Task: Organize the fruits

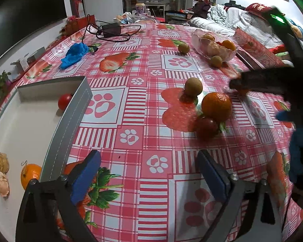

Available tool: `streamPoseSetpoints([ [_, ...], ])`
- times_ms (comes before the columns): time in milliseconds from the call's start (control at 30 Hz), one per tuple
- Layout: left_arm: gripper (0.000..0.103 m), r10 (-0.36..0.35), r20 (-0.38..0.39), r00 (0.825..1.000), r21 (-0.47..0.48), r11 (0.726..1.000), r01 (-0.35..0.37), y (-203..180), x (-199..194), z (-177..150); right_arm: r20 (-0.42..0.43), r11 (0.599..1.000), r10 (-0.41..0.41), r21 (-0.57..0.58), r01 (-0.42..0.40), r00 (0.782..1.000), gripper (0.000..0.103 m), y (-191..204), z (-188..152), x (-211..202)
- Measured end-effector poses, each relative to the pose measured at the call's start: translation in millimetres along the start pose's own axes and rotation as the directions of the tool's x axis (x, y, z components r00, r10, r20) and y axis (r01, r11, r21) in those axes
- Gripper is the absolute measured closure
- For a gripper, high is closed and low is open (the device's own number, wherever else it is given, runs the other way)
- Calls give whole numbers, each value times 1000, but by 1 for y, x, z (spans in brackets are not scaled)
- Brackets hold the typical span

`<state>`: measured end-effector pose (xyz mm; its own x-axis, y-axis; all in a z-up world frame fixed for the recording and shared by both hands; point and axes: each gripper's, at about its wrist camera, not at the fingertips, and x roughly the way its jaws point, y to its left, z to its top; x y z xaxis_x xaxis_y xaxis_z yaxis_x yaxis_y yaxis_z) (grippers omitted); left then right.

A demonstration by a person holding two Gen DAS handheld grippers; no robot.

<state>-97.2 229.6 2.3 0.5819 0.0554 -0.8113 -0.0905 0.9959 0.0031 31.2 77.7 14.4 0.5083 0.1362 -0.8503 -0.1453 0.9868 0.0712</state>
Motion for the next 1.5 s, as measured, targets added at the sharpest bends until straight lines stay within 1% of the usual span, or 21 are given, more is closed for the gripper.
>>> streamPoseSetpoints([
  [100,6,0,0,1000,1,1000,0,0,0,0,-11,1000,22,20,-22,1000,67,-13,-18,-12],
  [200,4,-4,-4,1000,5,1000,4,-1,1,0,-11,999,31,45,-30,999,67,-28,-46,-30],
  [333,3,-6,-19,1000,14,1000,6,-1,1,2,16,998,11,55,-12,1000,67,-44,-84,-55],
  [400,4,-2,-50,999,22,1000,3,-3,1,4,40,998,-7,60,4,999,67,-51,-99,-66],
  [467,12,-5,-75,997,51,999,8,-9,-1,8,70,998,-19,60,15,997,67,-55,-112,-74],
  [533,21,-5,-85,996,112,994,14,-21,-4,11,100,998,-24,63,18,995,67,-57,-120,-79],
  [600,24,0,-84,996,158,987,14,-34,-5,13,118,998,-25,66,17,993,67,-58,-122,-80],
  [667,28,-4,-88,996,178,984,19,-42,-2,16,131,998,-30,63,22,991,67,-58,-122,-79],
  [733,32,-23,-98,995,164,986,39,-45,2,22,140,998,-31,61,22,990,67,-57,-124,-79],
  [867,37,-57,-118,991,103,992,70,-46,14,33,149,996,4,87,-17,989,67,-63,-126,-79],
  [900,41,-54,-116,992,101,993,66,-47,15,35,151,996,7,90,-21,988,67,-63,-127,-80],
  [933,49,-53,-115,992,102,993,65,-48,16,36,152,996,8,91,-22,988,67,-63,-127,-79],
  [967,54,-62,-116,991,102,992,74,-50,16,37,152,996,6,90,-20,988,67,-63,-127,-79],
  [1000,70,-68,-115,991,109,991,80,-52,15,38,153,996,5,89,-19,988,67,-62,-127,-79],
  [1033,77,-68,-115,991,117,990,81,-54,15,38,154,996,5,90,-19,988,67,-62,-127,-79],
  [1100,77,-62,-114,992,122,990,76,-56,13,36,154,996,6,90,-20,988,67,-62,-127,-79],
  [1233,77,-78,-122,989,109,990,91,-51,3,25,151,997,-6,81,-7,988,67,-60,-127,-79],
  [1333,77,-65,-112,992,113,991,78,-46,-8,10,150,997,-13,77,1,989,67,-59,-127,-79],
  [1500,77,-59,-111,992,74,995,67,-33,-25,-13,146,998,-30,64,21,989,67,-56,-126,-78],
])
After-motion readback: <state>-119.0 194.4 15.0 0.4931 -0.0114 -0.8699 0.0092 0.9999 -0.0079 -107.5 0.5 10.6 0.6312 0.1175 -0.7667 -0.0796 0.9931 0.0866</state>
